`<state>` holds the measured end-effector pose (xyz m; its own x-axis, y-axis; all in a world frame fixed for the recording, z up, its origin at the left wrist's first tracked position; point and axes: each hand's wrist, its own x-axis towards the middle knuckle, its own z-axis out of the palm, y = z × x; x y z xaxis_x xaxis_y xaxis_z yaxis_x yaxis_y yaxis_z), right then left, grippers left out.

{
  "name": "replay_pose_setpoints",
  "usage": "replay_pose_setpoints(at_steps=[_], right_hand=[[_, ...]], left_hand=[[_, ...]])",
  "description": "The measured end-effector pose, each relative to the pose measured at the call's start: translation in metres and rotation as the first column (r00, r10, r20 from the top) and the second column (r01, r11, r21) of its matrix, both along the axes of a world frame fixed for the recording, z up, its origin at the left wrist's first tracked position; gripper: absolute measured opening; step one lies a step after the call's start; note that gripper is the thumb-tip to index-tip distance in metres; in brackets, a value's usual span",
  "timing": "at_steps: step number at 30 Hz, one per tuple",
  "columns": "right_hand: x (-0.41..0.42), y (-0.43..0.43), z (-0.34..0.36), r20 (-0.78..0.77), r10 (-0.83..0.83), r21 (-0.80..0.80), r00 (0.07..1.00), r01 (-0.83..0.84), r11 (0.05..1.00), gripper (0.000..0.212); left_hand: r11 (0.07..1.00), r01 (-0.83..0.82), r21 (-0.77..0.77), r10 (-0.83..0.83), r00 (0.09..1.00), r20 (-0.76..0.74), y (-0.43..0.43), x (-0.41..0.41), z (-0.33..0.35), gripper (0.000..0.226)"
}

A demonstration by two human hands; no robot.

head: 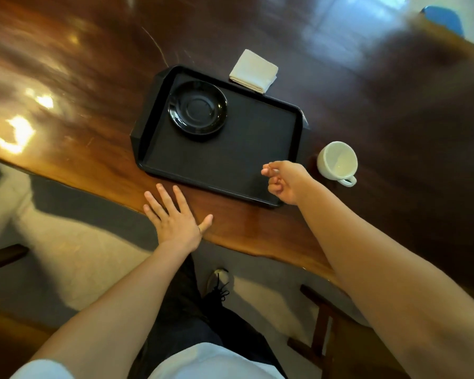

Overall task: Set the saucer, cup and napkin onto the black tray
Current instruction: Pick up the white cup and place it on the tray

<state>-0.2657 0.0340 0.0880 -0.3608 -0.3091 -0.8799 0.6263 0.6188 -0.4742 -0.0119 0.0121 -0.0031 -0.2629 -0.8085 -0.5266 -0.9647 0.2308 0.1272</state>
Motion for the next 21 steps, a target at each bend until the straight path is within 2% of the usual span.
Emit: replay_pose_setpoints(at_steps=[6, 10, 12, 14, 17, 21], right_hand=[[-0.042, 0.064, 0.011, -0.222, -0.097, 0.059, 0.97, 0.113, 0.992, 0.008], [-0.072, 0.083, -0.002, -0.445, -0.209, 0.027, 0.871, 0.246, 0.969, 0.009], [-0.084, 0.089, -0.01, -0.567, -0.149, 0.076, 0.81, 0.232, 0.97, 0.01], [-0.093, 0.091, -0.014, -0.656, -0.054, 0.157, 0.753, 0.207, 0.966, 0.02], [-0.102, 0.09, -0.017, -0.697, 0.075, 0.26, 0.713, 0.154, 0.953, 0.048], [-0.109, 0.091, -0.022, -0.7, 0.193, 0.342, 0.688, 0.086, 0.936, 0.065]], left_hand=[[0.99, -0.136, 0.029, 0.135, 0.991, 0.012, -0.002, -0.023, 0.002, 0.125], [0.99, -0.135, 0.034, 0.133, 0.99, 0.053, -0.004, -0.025, -0.002, 0.126], [0.988, -0.144, 0.053, 0.14, 0.988, 0.065, -0.005, -0.027, -0.002, 0.127], [0.986, -0.149, 0.07, 0.144, 0.987, 0.066, -0.005, -0.028, -0.001, 0.128], [0.987, -0.145, 0.073, 0.14, 0.988, 0.069, -0.007, -0.029, -0.002, 0.128], [0.984, -0.143, 0.102, 0.137, 0.988, 0.064, -0.008, -0.029, 0.0, 0.128]])
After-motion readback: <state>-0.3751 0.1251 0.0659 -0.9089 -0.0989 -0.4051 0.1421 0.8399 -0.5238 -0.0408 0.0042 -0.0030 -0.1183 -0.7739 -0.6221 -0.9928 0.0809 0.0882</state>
